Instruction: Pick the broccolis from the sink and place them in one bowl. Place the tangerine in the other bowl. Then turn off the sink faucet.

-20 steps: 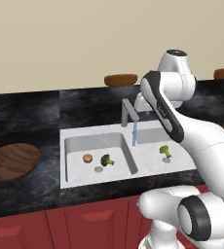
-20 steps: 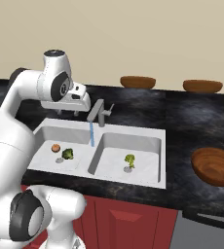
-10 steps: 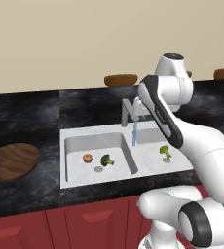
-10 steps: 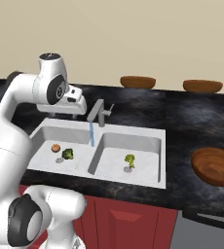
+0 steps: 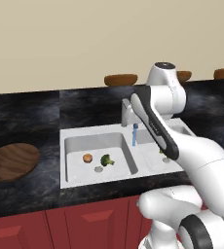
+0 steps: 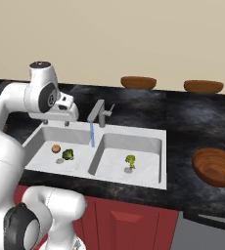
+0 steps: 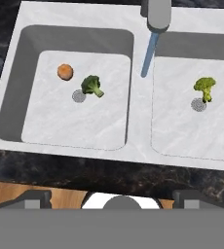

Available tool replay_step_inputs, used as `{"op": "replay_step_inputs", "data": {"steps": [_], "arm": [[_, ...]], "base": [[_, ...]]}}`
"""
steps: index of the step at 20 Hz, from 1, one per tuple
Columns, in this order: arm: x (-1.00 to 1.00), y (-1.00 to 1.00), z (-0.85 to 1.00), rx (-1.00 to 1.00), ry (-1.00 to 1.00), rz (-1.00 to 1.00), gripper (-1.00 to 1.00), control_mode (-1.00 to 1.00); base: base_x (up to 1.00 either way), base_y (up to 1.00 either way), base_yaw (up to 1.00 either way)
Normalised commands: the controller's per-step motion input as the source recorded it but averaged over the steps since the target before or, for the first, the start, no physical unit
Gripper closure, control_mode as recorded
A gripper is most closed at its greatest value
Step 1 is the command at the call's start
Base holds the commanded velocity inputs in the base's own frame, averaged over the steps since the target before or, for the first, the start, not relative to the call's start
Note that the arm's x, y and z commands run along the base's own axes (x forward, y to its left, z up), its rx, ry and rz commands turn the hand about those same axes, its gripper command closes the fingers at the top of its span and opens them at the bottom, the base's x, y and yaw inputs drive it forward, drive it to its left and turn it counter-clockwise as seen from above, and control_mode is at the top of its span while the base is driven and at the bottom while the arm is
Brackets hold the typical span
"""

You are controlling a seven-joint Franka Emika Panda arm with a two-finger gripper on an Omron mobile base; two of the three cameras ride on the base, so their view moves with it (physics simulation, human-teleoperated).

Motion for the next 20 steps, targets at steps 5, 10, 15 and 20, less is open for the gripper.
{"op": "replay_step_inputs", "data": {"steps": [5,10,15,20], "arm": [[-0.02,0.22,-0.26,0.00,0.00,0.03,-1.00,-1.00],[0.00,0.05,-0.29,0.00,0.00,0.14,-1.00,-1.00],[0.00,0.11,-0.27,0.00,0.00,0.11,-1.00,-1.00],[0.00,0.09,-0.26,0.00,0.00,0.02,-1.00,-1.00]], "base": [[0.00,0.00,0.00],[0.00,0.00,0.00],[0.00,0.00,0.00],[0.00,0.00,0.00]]}}
